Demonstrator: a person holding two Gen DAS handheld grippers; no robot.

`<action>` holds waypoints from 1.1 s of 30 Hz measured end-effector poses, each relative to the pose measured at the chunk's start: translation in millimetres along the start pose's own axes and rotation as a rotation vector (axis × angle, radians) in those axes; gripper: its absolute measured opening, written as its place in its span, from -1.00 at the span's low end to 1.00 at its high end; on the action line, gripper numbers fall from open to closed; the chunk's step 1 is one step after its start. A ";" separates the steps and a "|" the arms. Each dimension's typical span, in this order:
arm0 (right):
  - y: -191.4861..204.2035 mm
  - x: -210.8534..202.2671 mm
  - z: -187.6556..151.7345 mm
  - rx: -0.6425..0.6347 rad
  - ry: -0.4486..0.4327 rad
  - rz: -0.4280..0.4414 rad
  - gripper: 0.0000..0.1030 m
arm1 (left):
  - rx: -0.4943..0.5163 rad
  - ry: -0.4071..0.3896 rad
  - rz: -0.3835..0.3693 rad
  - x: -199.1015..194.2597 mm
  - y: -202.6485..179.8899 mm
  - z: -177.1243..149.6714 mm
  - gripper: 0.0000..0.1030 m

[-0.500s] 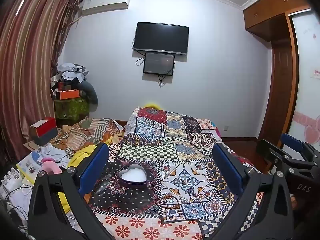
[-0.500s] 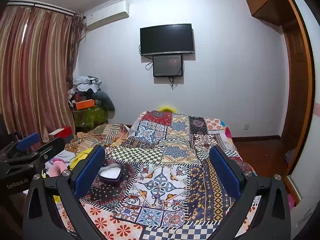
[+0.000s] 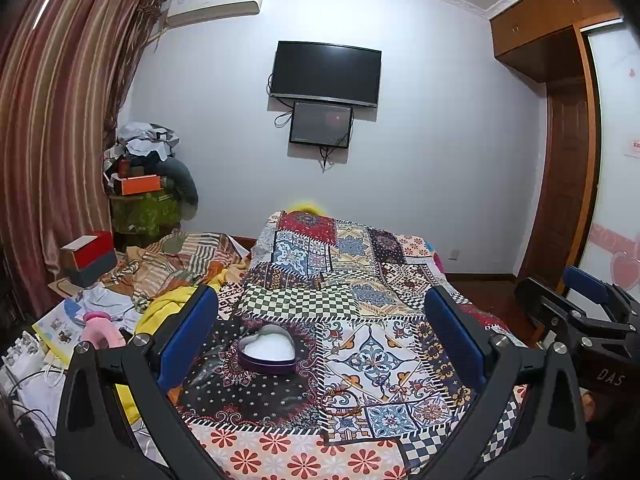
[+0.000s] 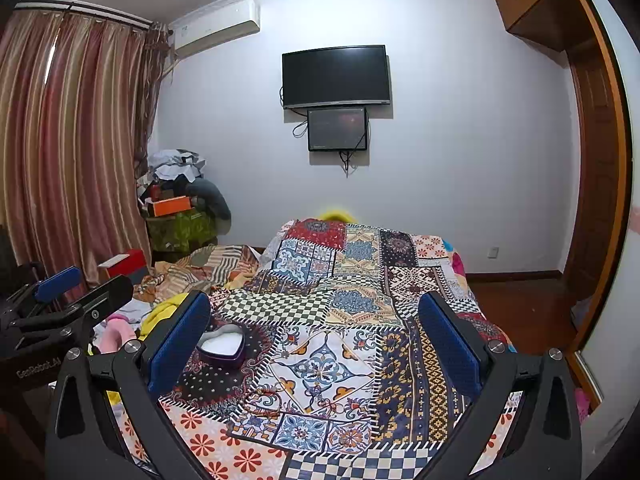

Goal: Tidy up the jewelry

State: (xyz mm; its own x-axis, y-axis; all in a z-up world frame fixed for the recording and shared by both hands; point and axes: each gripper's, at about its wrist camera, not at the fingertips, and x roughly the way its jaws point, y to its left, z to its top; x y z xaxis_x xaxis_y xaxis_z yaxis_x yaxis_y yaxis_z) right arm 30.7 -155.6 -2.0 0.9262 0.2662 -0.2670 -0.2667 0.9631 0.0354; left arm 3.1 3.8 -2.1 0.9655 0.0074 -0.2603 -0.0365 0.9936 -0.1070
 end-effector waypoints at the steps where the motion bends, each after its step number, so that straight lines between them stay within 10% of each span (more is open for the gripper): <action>1: 0.1 0.0 0.5 0.000 0.001 0.000 1.00 | 0.000 0.001 0.000 -0.1 -0.5 -0.6 1.00; 33: -3.5 3.4 0.5 0.012 0.015 -0.002 1.00 | 0.010 0.004 0.000 3.5 0.8 1.1 1.00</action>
State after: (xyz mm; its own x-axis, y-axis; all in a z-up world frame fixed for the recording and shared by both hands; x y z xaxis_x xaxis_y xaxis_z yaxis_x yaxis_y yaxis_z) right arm 34.9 -158.0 -2.6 0.9226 0.2638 -0.2816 -0.2616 0.9641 0.0461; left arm 6.7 4.7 -2.0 0.9644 0.0072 -0.2644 -0.0341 0.9947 -0.0971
